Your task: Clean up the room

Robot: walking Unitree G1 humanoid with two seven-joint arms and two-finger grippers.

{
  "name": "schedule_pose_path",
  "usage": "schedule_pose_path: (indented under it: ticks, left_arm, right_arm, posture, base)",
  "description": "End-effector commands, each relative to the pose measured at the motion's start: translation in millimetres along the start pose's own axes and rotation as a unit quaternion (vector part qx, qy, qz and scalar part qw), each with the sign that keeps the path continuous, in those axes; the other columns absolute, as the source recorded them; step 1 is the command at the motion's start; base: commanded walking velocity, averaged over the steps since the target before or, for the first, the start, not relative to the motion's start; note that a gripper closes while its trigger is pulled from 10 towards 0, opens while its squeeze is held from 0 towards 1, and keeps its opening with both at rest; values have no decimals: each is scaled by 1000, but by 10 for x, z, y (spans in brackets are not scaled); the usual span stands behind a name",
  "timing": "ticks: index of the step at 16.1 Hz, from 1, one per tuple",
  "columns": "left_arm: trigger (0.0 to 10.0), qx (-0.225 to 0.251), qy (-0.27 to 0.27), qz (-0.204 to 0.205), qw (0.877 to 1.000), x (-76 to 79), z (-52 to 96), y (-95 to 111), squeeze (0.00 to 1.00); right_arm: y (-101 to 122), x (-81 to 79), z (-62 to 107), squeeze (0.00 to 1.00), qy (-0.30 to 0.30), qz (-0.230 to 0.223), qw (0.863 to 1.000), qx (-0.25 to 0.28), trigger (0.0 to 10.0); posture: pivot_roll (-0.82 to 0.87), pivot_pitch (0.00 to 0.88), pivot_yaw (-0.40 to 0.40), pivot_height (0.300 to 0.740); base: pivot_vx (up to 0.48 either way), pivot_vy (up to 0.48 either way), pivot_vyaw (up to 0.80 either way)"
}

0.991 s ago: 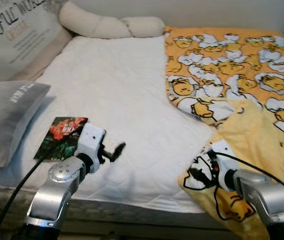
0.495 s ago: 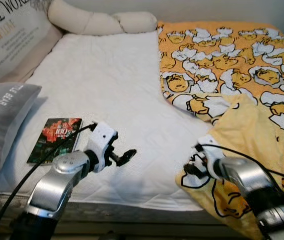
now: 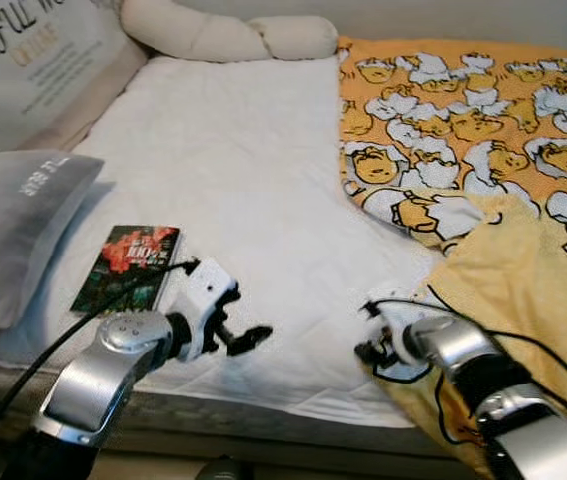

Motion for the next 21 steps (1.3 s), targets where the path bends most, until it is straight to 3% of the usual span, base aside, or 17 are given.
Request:
schedule_pose_path:
  ticks: [1,5,6,7,8,9,10,21]
  left_arm:
    - [10000,-1,-6,-9,1000,17,21,23,0]
    - [10000,-4,-10,-12,1000,28,21,38,0]
    - [10000,-3,-9,-13,1000,26,20,42,0]
    - [10000,-3,-8,-16,1000,23,22,49,0]
    - [10000,-3,-8,-16,1000,20,20,49,0]
    - [10000,-3,-7,-16,1000,20,19,50,0]
    - [10000,-2,-7,-17,1000,18,17,50,0]
    - [10000,3,-1,-15,1000,7,-12,61,0]
  right_arm:
    - [-14,21,-19,0,-30,17,999,-17,10000]
    - [-49,28,-52,0,-68,-19,997,-30,10000]
    - [-57,30,-53,0,-71,-20,997,-33,9020]
    - [-83,36,-60,0,-80,-23,996,-37,4745]
    - [-139,33,-78,0,-82,-21,996,-39,1686]
    - [-152,33,-82,0,-82,-21,996,-40,1686]
    - [-177,37,-87,0,-82,-23,995,-41,0]
    - [-161,99,-61,0,-77,-57,995,-26,0]
  posture:
    - [76,0,40,740]
    - [75,0,40,740]
    - [74,0,39,740]
    - [73,0,39,740]
    - [70,0,38,740]
    - [70,0,38,740]
    - [69,0,39,740]
    - [63,0,35,740]
  base:
    - [0,0,0]
    - [0,0,0]
    - [0,0,0]
    - [0,0,0]
    - [0,0,0]
    - [0,0,0]
    - [0,0,0]
    - [0,0,0]
Point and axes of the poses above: a point about 5 cm out from each wrist's last joint towards the gripper, its own z axis pointing back from the gripper into the wrist, its own y axis along the axis of the wrist's last joint, x = y × z, the point moved 1 cm from there along -z, pointing out of the wrist towards the gripper, and after that the axes turned 10 degrees about -z, right-handed, at the moved point
